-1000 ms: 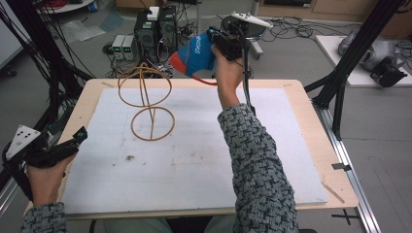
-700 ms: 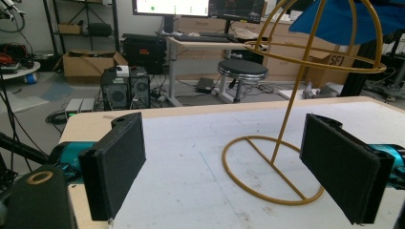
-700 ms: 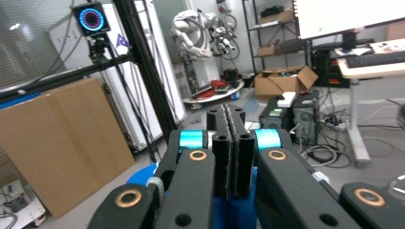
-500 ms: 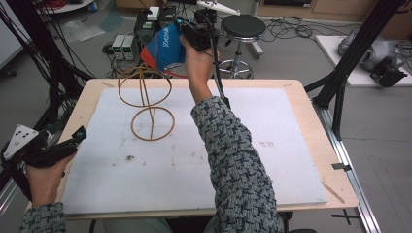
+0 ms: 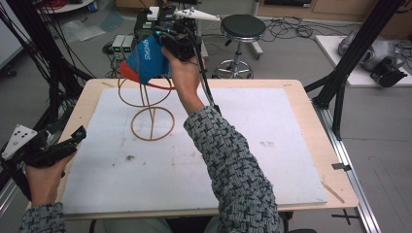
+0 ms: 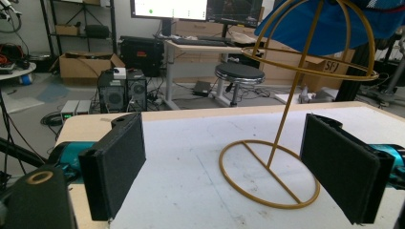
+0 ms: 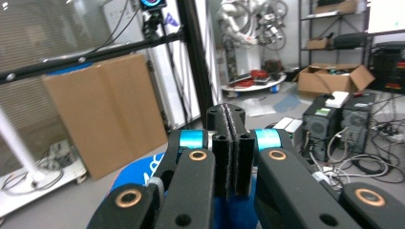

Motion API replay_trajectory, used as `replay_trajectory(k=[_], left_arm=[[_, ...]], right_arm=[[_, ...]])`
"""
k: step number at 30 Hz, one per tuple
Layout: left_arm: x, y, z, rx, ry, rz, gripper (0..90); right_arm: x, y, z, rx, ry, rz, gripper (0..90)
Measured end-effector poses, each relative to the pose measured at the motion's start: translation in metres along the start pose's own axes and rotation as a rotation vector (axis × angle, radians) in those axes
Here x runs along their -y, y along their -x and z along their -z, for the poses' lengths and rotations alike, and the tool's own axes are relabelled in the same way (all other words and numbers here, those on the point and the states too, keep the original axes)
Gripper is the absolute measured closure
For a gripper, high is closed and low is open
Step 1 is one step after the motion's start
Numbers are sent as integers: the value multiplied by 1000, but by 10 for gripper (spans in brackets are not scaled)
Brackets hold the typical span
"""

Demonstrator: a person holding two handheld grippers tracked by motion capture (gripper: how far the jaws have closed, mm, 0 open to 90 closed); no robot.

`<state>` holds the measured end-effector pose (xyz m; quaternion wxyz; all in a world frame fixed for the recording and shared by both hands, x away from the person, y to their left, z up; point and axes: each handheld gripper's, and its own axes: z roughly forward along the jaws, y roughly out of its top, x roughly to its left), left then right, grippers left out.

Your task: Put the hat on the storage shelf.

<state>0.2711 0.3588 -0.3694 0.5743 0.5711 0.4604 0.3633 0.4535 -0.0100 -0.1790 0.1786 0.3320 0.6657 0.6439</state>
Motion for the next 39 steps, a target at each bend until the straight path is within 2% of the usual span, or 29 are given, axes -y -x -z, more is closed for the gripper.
replay_trajectory(k=[4,15,21,30,34,39], left_arm=[[0,0,0,-1,-1,-3,158],[0,0,0,1,-8,-3,158],[1,1,-1,0,-9,0,158],[2,1,-3,4,-17,-2,158],[2,1,-3,5,-21,-1,158],[2,1,-3,6,-21,1,158]], right_arm=[[12,-10,-1,-37,-23,13,899],[26,-28,-8,-81,-52,41,898],[36,-34,-10,-105,-73,27,898],[45,-44,-12,-147,-75,2,898],[46,-48,-13,-182,-65,-30,898],[47,-48,-14,-187,-69,-37,898]])
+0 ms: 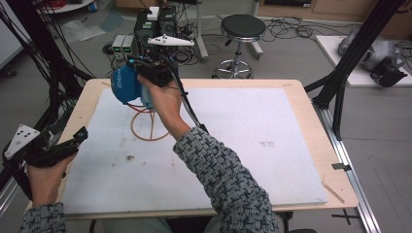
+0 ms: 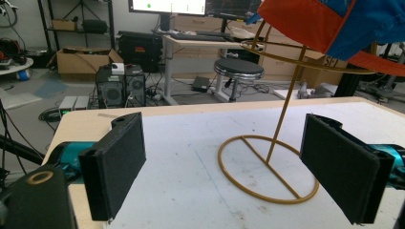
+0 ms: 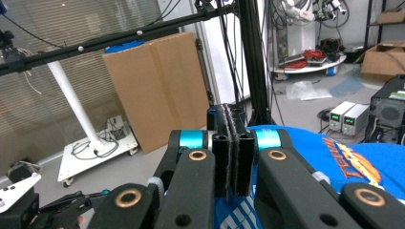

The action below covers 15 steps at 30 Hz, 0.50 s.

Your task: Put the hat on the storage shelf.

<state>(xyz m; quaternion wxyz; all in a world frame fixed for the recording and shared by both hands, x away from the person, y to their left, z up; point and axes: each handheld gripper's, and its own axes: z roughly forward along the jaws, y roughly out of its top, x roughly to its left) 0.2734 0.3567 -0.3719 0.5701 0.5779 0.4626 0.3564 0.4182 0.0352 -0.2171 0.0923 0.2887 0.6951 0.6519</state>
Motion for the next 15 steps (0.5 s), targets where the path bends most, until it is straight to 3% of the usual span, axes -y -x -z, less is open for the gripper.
replay_trajectory(k=[10,15], left_arm=[[0,0,-1,3,-3,-1,159],[1,0,-1,4,-2,3,158]], right_arm=[[11,0,-11,7,-35,3,897],[14,1,-16,33,-38,37,896]])
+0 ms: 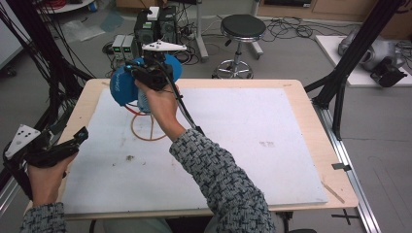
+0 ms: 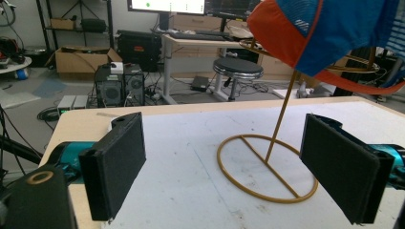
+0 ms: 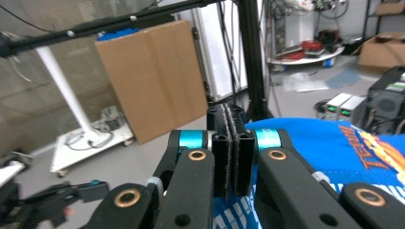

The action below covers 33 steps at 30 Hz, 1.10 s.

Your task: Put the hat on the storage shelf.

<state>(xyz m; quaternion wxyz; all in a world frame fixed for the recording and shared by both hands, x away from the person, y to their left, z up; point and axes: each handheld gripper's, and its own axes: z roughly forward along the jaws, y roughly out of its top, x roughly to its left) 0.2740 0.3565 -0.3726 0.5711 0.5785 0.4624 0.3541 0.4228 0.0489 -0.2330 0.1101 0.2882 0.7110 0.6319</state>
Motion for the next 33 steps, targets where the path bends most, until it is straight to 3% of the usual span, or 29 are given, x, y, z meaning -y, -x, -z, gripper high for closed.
replay_trajectory(k=[7,11,21,33], left_arm=[[1,0,-1,1,-2,1,159],[1,0,-1,0,-5,2,159],[2,-1,0,1,-8,4,159],[2,-1,-1,3,-11,1,159]], right_arm=[[2,6,-5,32,-2,21,892],[3,7,-6,60,-4,45,843],[7,12,-3,80,5,39,757],[1,21,17,134,49,63,621]])
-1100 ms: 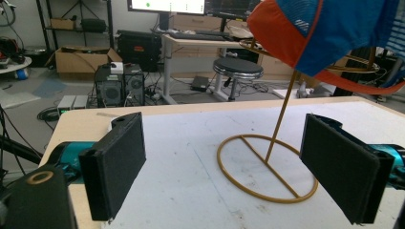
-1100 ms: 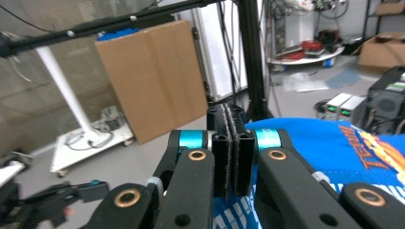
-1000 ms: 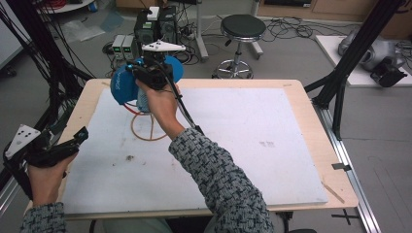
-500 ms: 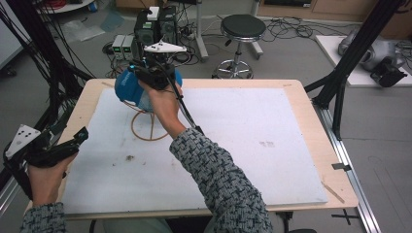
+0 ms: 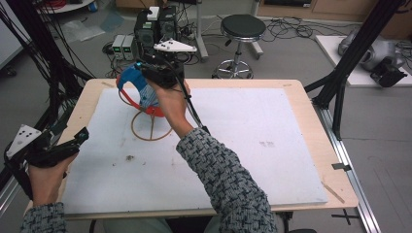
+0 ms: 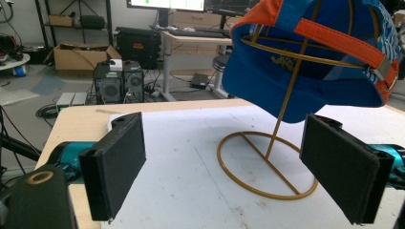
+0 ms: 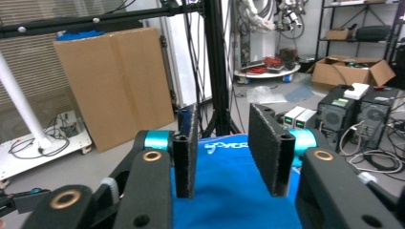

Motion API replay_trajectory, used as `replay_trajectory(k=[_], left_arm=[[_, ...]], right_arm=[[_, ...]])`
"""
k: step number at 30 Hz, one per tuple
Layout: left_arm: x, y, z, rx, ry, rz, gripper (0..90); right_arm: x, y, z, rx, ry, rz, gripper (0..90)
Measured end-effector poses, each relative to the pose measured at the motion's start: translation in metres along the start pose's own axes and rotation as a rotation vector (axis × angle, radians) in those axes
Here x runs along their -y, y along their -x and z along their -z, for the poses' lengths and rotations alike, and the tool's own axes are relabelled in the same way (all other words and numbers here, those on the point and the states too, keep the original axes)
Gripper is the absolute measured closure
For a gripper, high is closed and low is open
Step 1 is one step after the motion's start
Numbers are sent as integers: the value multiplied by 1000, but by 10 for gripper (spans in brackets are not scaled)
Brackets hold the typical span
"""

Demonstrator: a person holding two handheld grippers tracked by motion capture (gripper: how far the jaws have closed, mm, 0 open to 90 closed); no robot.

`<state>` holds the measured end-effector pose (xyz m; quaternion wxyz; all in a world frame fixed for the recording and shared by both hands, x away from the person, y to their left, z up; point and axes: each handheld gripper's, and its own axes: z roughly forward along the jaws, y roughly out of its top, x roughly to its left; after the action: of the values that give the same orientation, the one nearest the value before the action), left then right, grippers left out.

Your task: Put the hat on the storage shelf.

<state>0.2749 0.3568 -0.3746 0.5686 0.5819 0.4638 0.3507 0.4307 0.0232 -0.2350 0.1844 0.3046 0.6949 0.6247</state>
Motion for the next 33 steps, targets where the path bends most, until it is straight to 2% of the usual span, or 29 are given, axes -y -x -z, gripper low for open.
replay_trajectory(k=[7,10,11,12,14,20,23,33], left_arm=[[0,0,-1,-1,-1,0,159],[1,0,-1,-4,-1,2,159],[1,0,-1,-4,-7,0,159],[1,0,-1,-4,-7,0,159],[2,0,-1,-6,-7,0,159],[3,0,-3,-7,-14,-3,159],[3,0,-3,-7,-19,-4,159],[5,1,-5,-4,-28,-7,159]], right_arm=[[-8,18,23,56,27,6,572],[-10,28,37,84,44,13,567],[-9,35,47,106,54,15,550],[-9,35,47,106,54,15,550],[-10,48,62,142,52,2,518],[-10,70,96,244,97,15,463],[-9,80,112,299,92,18,413],[4,102,174,437,129,34,235]])
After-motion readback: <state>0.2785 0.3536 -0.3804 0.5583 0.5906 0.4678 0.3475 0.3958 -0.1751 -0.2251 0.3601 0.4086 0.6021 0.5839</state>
